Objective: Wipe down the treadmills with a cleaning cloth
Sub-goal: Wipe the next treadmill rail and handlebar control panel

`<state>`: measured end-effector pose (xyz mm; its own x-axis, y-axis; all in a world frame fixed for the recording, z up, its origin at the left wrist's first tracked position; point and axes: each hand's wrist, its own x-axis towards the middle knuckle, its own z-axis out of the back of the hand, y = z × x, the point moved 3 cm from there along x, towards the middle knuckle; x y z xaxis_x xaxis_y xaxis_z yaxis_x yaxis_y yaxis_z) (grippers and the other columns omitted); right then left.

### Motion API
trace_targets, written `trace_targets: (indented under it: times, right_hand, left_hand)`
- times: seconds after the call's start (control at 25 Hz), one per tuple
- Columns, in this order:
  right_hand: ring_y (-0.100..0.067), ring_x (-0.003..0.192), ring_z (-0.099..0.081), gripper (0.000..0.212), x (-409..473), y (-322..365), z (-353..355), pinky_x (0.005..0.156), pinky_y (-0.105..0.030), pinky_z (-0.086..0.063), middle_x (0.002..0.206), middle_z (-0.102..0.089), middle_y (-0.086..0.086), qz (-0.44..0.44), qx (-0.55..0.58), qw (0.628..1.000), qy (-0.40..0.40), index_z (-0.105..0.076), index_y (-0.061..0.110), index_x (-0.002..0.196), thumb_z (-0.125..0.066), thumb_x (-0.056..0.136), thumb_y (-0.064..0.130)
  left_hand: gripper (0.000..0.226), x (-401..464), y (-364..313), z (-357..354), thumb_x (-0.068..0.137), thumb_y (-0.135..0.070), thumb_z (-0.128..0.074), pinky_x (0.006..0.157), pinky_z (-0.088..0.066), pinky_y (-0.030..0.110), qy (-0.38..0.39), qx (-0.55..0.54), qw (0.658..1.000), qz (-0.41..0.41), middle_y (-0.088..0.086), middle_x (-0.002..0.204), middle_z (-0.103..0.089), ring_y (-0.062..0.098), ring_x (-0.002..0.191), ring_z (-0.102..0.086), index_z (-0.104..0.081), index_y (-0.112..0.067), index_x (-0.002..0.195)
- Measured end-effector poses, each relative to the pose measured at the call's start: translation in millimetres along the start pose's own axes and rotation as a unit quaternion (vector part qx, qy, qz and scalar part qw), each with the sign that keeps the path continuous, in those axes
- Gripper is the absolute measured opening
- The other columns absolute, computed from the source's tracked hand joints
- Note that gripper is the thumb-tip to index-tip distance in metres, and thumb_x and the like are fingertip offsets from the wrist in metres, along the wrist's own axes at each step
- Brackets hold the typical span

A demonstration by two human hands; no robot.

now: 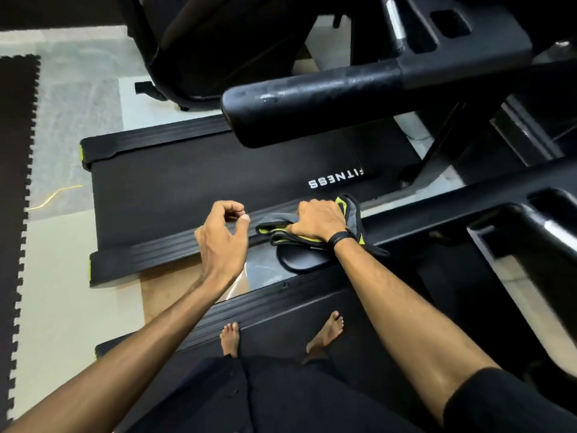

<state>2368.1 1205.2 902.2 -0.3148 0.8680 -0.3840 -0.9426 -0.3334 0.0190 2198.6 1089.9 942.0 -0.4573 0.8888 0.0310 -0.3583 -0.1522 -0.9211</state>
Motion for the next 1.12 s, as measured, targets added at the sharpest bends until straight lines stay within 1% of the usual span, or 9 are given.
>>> trace_targets:
  times: [0.12,0.28,0.48,0.56,0.64,0.76,0.92,1.04,1.12]
  right_hand:
    - [-0.033,0.094,-0.067,0.042,-31,39,0,0.072,-0.037,-0.03,0.097,-0.072,-0.011,0.019,-0.008,0.995,-0.101,-0.067,0.018,0.086,-0.057,0.082,0.059]
    - [-0.03,0.09,-0.062,0.046,-74,56,-2,0.078,-0.042,-0.037,0.092,-0.068,-0.008,0.0,-0.007,0.981,-0.193,-0.073,0.018,0.099,-0.057,0.082,0.058]
    - [-0.028,0.072,-0.054,0.048,-119,38,-7,0.068,-0.039,-0.035,0.074,-0.059,-0.005,-0.113,0.041,0.942,-0.314,-0.071,0.02,0.084,-0.051,0.078,0.063]
    - [-0.028,0.07,-0.054,0.039,-128,18,-10,0.066,-0.04,-0.036,0.073,-0.057,-0.005,-0.165,0.057,0.923,-0.343,-0.07,0.02,0.082,-0.062,0.076,0.058]
    - [-0.031,0.071,-0.055,0.03,-133,-13,-9,0.065,-0.041,-0.037,0.073,-0.057,-0.006,-0.233,0.079,0.902,-0.355,-0.068,0.018,0.081,-0.076,0.072,0.045]
    - [-0.033,0.08,-0.056,0.029,-131,-61,-6,0.07,-0.041,-0.034,0.081,-0.06,-0.008,-0.322,0.113,0.877,-0.339,-0.069,0.017,0.087,-0.076,0.075,0.042]
    - [-0.03,0.097,-0.054,0.038,-111,-116,-3,0.082,-0.042,-0.035,0.096,-0.063,-0.007,-0.385,0.128,0.858,-0.314,-0.071,0.02,0.105,-0.067,0.08,0.049]
    - [-0.031,0.097,-0.056,0.032,-97,-144,-1,0.085,-0.044,-0.036,0.094,-0.065,-0.007,-0.411,0.151,0.835,-0.334,-0.071,0.02,0.096,-0.066,0.08,0.047]
    - [-0.032,0.091,-0.057,0.028,-94,-151,-1,0.081,-0.043,-0.037,0.088,-0.065,-0.007,-0.426,0.158,0.817,-0.356,-0.07,0.019,0.087,-0.067,0.076,0.044]
  left_hand:
    - [0.013,2,10,12,0.091,-0.014,-0.064,0.1,-0.044,0.056,0.062,0.013,0.998,-0.017,-0.019,0.09,-0.062,0.011,0.089,-0.062,-0.058,-0.024,0.096]
    - [0.011,7,15,-1,0.091,-0.012,-0.063,0.095,-0.049,0.051,0.131,-0.006,0.991,-0.027,-0.019,0.085,-0.064,-0.001,0.082,-0.061,-0.06,-0.023,0.092]
    - [0.007,3,5,-17,0.085,-0.025,-0.057,0.082,-0.054,0.048,0.181,-0.039,0.982,-0.038,-0.005,0.081,-0.069,0.019,0.08,-0.066,-0.063,-0.024,0.088]
    - [0.005,4,3,-25,0.086,-0.022,-0.059,0.08,-0.055,0.047,0.199,-0.042,0.978,-0.047,-0.005,0.08,-0.069,0.018,0.08,-0.067,-0.063,-0.025,0.087]
    - [0.007,6,0,-32,0.088,-0.018,-0.063,0.081,-0.055,0.043,0.21,-0.027,0.975,-0.07,-0.01,0.08,-0.069,0.007,0.078,-0.066,-0.063,-0.026,0.088]
    - [0.004,12,-5,-50,0.091,-0.024,-0.061,0.084,-0.053,0.042,0.236,0.007,0.964,-0.12,-0.017,0.084,-0.067,0.0,0.081,-0.062,-0.062,-0.023,0.095]
    - [0.018,20,-22,-75,0.09,-0.035,-0.056,0.096,-0.047,0.052,0.255,0.037,0.951,-0.17,-0.012,0.098,-0.067,0.006,0.093,-0.064,-0.059,-0.023,0.103]
    - [0.032,22,-26,-97,0.09,-0.049,-0.048,0.105,-0.038,0.042,0.302,0.092,0.926,-0.209,-0.011,0.111,-0.063,0.009,0.106,-0.057,-0.056,-0.026,0.111]
    - [0.045,15,-25,-109,0.09,-0.056,-0.04,0.103,-0.031,0.035,0.34,0.129,0.9,-0.239,-0.011,0.116,-0.058,-0.004,0.107,-0.045,-0.053,-0.023,0.117]
